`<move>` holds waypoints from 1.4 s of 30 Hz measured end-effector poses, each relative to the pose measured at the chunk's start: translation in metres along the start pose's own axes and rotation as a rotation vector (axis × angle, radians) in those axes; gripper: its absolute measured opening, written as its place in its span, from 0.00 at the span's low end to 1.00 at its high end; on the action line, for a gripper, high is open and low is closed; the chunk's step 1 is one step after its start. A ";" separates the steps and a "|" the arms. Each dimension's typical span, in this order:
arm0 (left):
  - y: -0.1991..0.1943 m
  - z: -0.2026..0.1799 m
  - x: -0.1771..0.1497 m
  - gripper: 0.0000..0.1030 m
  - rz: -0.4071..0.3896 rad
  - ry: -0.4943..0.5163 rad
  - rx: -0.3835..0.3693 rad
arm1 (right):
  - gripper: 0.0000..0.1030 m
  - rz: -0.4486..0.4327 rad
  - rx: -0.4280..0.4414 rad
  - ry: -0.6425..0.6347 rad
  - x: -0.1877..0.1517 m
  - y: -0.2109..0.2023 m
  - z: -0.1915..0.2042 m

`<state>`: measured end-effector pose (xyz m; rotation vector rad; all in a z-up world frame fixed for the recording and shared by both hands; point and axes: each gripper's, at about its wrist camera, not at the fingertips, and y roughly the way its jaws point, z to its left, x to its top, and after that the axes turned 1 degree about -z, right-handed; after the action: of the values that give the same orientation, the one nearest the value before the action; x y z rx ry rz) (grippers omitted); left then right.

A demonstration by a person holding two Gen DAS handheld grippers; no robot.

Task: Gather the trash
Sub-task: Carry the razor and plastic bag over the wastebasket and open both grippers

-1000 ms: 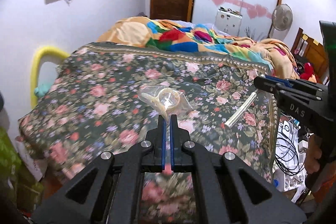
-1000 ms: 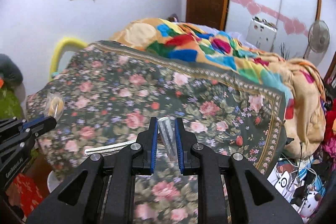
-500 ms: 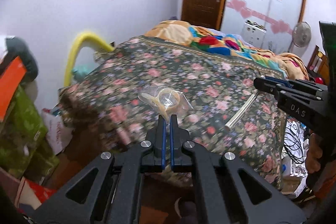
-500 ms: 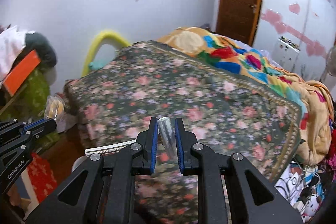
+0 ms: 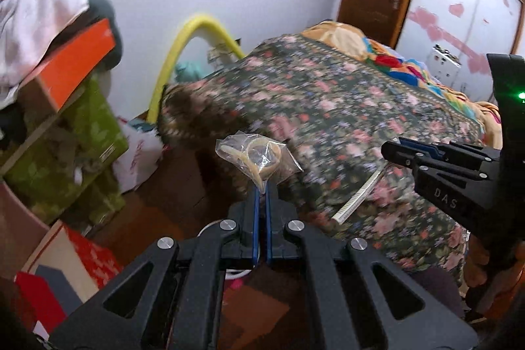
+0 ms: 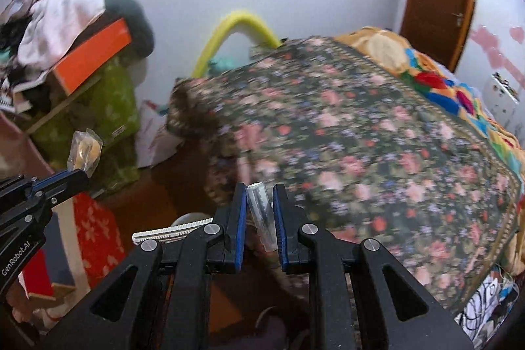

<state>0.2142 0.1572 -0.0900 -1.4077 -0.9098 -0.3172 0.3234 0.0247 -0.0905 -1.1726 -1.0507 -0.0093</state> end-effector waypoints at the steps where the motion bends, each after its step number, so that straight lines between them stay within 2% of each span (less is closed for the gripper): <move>1: 0.002 0.008 -0.004 0.02 0.010 -0.008 0.006 | 0.14 0.014 0.010 -0.009 -0.001 0.007 0.010; 7: 0.028 0.046 -0.025 0.02 0.078 -0.061 0.026 | 0.14 0.101 0.048 -0.050 -0.010 0.047 0.053; 13: 0.065 0.074 -0.047 0.02 0.166 -0.123 0.040 | 0.14 0.225 0.069 -0.093 -0.021 0.104 0.085; 21: 0.106 0.103 -0.059 0.02 0.248 -0.196 0.026 | 0.15 0.345 0.144 -0.052 -0.014 0.160 0.109; 22: 0.108 0.104 -0.058 0.02 0.252 -0.199 0.024 | 0.16 0.361 0.157 -0.042 -0.013 0.165 0.110; 24: 0.116 0.105 -0.058 0.02 0.263 -0.203 0.018 | 0.23 0.390 0.175 -0.019 -0.012 0.176 0.110; 26: 0.124 0.105 -0.058 0.02 0.275 -0.204 0.012 | 0.40 0.401 0.188 -0.009 -0.012 0.181 0.111; 36: 0.155 0.092 -0.055 0.02 0.321 -0.213 -0.038 | 0.41 0.369 0.174 -0.056 -0.013 0.171 0.098; 38: 0.160 0.089 -0.054 0.08 0.339 -0.216 -0.054 | 0.41 0.363 0.182 -0.045 -0.012 0.167 0.091; 40: 0.165 0.085 -0.053 0.28 0.365 -0.224 -0.063 | 0.41 0.356 0.185 -0.027 -0.012 0.162 0.084; 42: 0.165 0.084 -0.050 0.31 0.359 -0.226 -0.043 | 0.41 0.346 0.176 -0.020 -0.011 0.157 0.078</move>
<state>0.2653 0.2507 -0.2500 -1.6368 -0.8140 0.0956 0.3450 0.1471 -0.2144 -1.1811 -0.8362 0.3605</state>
